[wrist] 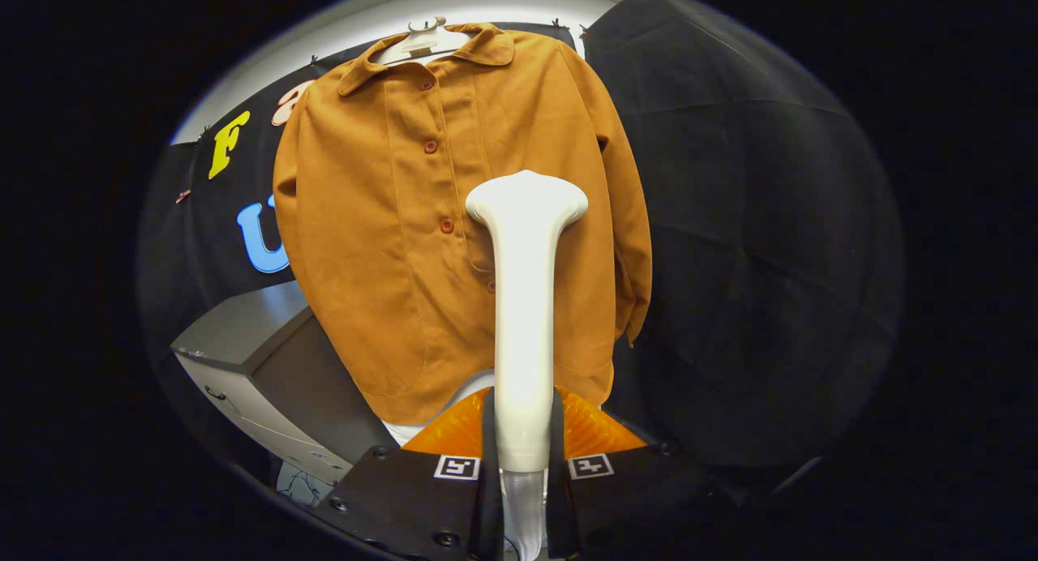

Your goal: Iron the clothes twice with a garment steamer, once on the left side and once on the right side.

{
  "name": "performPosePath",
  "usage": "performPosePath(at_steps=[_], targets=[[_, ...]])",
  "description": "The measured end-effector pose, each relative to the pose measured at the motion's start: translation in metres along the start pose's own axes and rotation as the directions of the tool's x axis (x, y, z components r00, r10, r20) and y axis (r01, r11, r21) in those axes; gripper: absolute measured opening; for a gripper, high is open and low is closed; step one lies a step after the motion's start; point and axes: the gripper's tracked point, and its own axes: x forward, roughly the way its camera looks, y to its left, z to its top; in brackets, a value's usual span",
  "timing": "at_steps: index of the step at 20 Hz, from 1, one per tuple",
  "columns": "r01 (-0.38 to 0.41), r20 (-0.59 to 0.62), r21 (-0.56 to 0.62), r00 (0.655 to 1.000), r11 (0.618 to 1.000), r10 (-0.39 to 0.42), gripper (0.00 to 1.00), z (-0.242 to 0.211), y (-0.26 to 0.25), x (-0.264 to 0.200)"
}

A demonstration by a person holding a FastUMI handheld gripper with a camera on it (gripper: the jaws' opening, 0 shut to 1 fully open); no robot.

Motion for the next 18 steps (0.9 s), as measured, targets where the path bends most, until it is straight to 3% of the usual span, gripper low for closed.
performPosePath(at_steps=[10, 18], targets=[[0.052, -0.086, 0.007, 0.995, 0.999, -0.051, 0.25, -0.041, 0.003, -0.026], [0.061, 0.025, -0.018, 0.998, 0.998, -0.060, 0.24, -0.006, 0.042, -0.081]])
